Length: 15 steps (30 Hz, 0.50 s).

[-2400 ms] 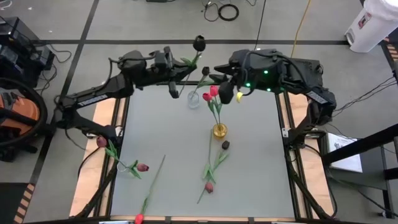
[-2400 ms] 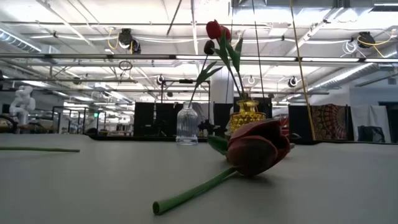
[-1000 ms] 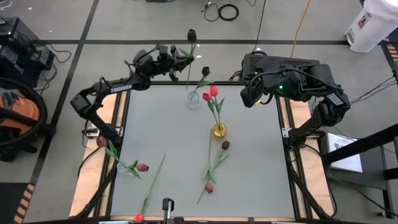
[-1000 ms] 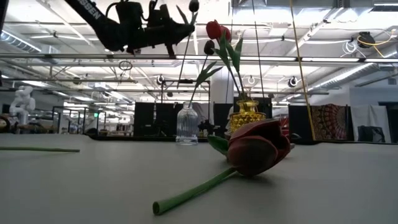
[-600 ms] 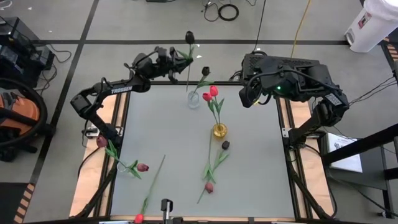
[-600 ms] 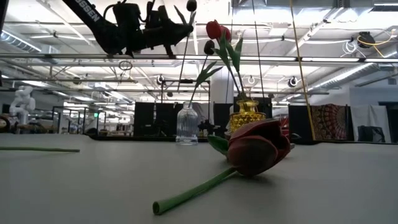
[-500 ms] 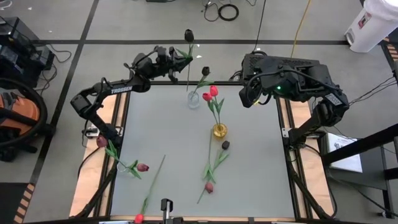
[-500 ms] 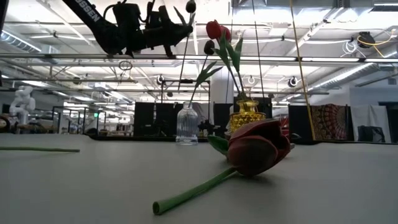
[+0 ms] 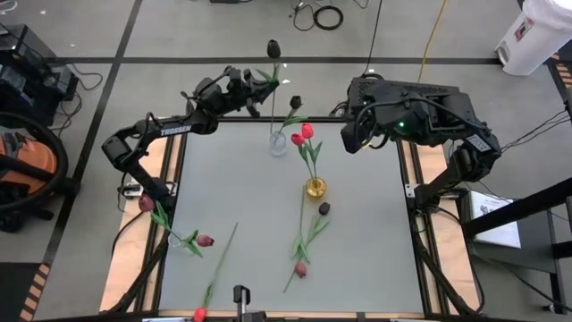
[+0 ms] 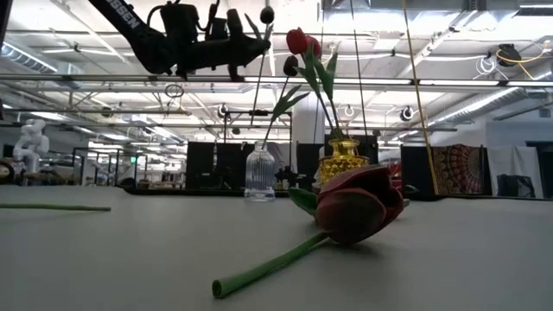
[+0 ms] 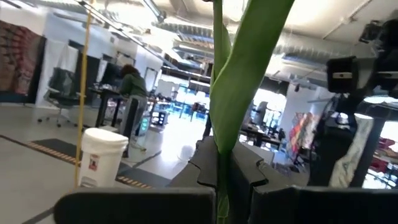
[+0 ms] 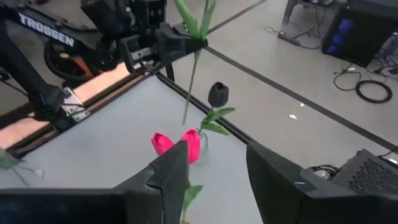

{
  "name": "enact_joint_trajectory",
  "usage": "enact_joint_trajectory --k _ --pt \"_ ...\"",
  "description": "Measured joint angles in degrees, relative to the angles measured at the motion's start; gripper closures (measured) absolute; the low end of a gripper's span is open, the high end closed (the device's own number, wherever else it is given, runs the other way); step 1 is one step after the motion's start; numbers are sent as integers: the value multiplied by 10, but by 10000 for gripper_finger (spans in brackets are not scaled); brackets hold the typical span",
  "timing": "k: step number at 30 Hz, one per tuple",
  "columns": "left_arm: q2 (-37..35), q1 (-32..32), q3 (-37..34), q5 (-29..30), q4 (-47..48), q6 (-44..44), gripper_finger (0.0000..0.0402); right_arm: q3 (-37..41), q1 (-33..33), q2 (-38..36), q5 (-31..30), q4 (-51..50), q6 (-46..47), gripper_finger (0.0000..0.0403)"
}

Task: Sort flowers into vase by color
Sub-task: Put the right black tulip into the top transparent vase

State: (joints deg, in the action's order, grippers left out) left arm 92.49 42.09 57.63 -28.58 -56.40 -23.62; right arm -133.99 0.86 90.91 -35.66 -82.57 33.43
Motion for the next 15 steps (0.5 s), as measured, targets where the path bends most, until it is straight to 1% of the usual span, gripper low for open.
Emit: enact_joint_trajectory --k 7,15 --pt "0 -4 0 57 1 2 392 0 0 0 0 14 0 248" --pt "29 -6 0 71 3 6 392 0 0 0 0 13 -34 248"
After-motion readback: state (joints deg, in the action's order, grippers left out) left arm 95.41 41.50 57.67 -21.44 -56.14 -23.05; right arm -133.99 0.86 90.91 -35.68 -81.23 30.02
